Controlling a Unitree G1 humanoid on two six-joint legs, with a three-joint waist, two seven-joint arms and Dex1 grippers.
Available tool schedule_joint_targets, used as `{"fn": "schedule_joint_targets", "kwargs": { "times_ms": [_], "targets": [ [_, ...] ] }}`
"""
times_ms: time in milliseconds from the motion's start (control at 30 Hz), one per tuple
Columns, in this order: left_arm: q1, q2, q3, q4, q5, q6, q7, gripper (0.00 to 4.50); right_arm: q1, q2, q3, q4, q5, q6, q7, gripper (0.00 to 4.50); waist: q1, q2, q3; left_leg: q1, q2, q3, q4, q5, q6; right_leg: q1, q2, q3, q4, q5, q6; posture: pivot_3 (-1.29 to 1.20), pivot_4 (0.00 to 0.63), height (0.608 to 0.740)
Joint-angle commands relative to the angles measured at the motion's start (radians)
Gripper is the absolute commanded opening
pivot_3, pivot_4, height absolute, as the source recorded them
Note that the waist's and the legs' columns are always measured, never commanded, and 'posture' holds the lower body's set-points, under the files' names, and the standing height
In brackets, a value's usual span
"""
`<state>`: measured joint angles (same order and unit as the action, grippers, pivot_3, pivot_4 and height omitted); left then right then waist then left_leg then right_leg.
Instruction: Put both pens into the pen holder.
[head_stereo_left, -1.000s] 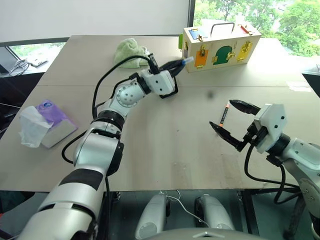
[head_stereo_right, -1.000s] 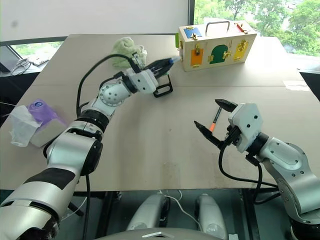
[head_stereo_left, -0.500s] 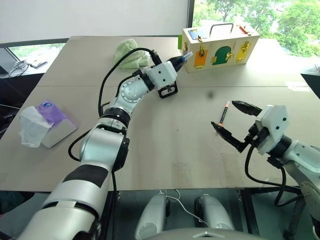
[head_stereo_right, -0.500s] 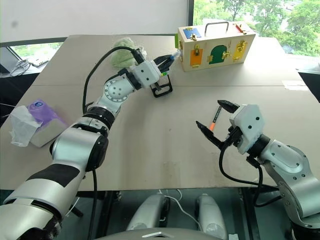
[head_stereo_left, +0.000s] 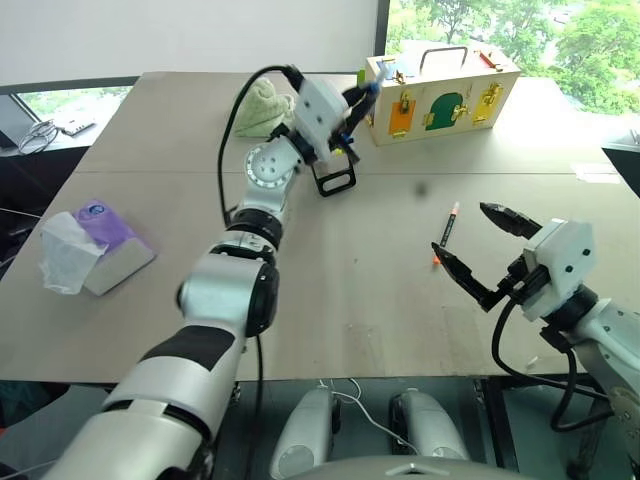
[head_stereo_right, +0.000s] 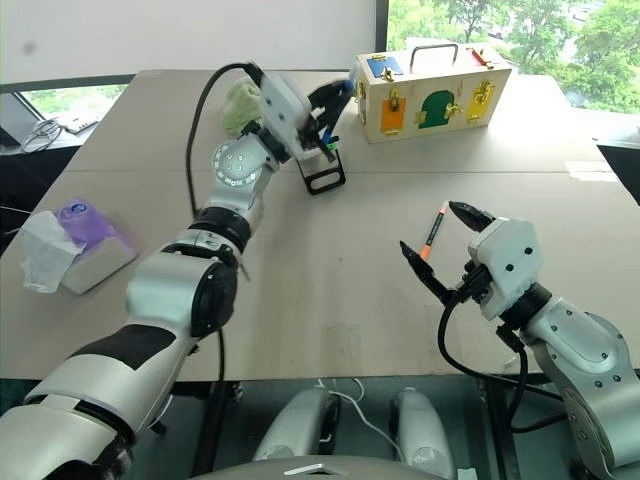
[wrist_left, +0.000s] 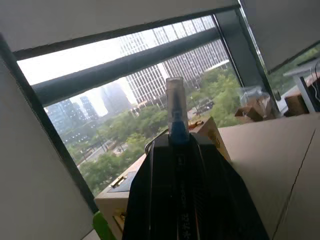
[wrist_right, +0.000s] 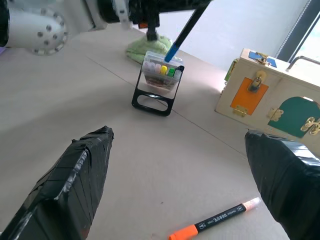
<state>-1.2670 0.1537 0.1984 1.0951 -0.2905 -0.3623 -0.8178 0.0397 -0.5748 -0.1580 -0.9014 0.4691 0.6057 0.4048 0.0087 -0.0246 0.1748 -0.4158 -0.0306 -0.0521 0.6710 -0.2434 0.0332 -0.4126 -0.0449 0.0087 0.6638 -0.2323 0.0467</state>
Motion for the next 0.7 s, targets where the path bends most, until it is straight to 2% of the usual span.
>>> {"fn": "schedule_joint_targets", "kwargs": {
  "times_ms": [33,167,300,533,567,600,700],
  "targets": [
    [0.077,-0.034,0.082,-0.422,-0.332,0.589,0.06,0.07,-0.045,0.003,0.027,-0.01,0.027,0.033,-0.012,4.5,-0.018,0.001,0.0,0.0,0.0,0.0,0.0,0.0,0.0,0.0,0.0,0.0,0.0,0.0,0.0,0.0,0.15,0.74],
    [0.235,-0.08,0.122,-0.763,-0.523,0.902,0.274,0.07,-0.145,0.013,0.091,0.032,0.017,0.094,-0.036,4.5,-0.04,0.001,-0.001,0.002,0.001,0.0,-0.001,0.0,0.0,0.001,0.0,0.003,0.0,0.0,0.0,0.0,0.15,0.74],
    [0.339,-0.145,0.166,-0.92,-0.68,1.087,0.475,0.07,-0.313,0.13,0.147,0.142,0.066,0.192,-0.103,4.5,-0.04,0.001,-0.001,0.004,0.002,-0.001,0.0,0.001,-0.002,0.001,0.0,0.005,0.003,0.0,-0.001,0.0,0.15,0.74],
    [0.439,-0.142,0.118,-1.093,-0.779,1.245,0.546,0.07,-0.491,0.267,0.194,0.305,0.1,0.278,-0.137,4.5,-0.019,0.001,-0.001,0.003,0.0,-0.001,0.0,0.003,-0.006,0.0,0.001,0.005,0.002,0.0,-0.001,0.0,0.15,0.74],
    [0.448,-0.14,0.114,-1.106,-0.787,1.255,0.552,0.0,-0.507,0.271,0.198,0.324,0.096,0.285,-0.136,3.95,-0.019,0.001,-0.001,0.003,0.0,0.0,0.0,0.003,-0.006,0.0,0.001,0.006,0.002,0.0,-0.001,0.0,0.15,0.74],
    [0.454,-0.138,0.111,-1.117,-0.794,1.264,0.555,0.0,-0.52,0.275,0.198,0.339,0.096,0.292,-0.135,3.67,-0.017,0.001,-0.001,0.003,0.0,0.0,0.0,0.003,-0.006,0.0,0.001,0.005,0.001,0.0,-0.001,0.0,0.15,0.74],
    [0.475,-0.122,0.088,-1.154,-0.792,1.268,0.542,0.0,-0.55,0.294,0.183,0.363,0.112,0.311,-0.138,2.26,-0.019,0.002,-0.001,0.002,0.0,-0.001,-0.001,0.003,-0.006,0.0,0.001,0.005,0.001,0.0,-0.001,0.0,0.15,0.74]
  ]
}}
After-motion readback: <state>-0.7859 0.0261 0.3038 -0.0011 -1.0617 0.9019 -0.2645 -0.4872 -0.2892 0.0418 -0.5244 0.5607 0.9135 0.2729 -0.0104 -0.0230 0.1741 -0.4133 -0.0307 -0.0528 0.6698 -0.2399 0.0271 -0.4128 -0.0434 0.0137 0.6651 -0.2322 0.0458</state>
